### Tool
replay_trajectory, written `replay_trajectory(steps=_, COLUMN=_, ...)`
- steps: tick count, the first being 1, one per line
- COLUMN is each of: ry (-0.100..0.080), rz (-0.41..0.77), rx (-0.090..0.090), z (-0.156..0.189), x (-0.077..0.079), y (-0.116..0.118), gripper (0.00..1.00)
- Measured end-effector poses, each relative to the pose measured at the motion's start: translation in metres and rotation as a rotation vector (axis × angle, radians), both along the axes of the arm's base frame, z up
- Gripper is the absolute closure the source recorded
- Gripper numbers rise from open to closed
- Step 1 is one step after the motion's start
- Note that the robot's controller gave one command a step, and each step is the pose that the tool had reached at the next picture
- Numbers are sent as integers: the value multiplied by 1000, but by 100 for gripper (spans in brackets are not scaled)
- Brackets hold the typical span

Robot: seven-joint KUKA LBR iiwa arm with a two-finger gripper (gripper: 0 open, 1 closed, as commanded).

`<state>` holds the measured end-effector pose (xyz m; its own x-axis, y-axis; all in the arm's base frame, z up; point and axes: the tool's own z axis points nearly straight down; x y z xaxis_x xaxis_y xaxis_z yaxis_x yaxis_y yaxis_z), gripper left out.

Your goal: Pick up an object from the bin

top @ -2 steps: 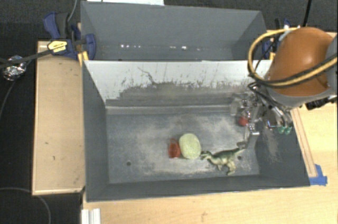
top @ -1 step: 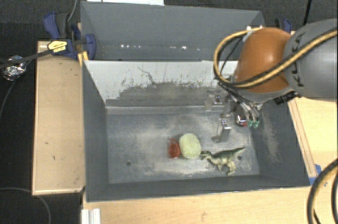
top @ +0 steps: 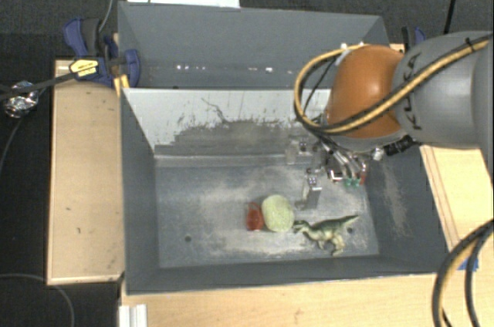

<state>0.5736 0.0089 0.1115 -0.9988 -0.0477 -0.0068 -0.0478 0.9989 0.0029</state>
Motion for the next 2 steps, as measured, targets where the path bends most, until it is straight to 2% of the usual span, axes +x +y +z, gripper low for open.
replay_trajectory(steps=1, ry=-10, rz=-6, rx=-3, z=-20, x=-40, y=-17, gripper=0)
replay_trajectory(steps=2, ry=3, rz=8, rx=-4, z=-37, x=-63, y=-15, gripper=0)
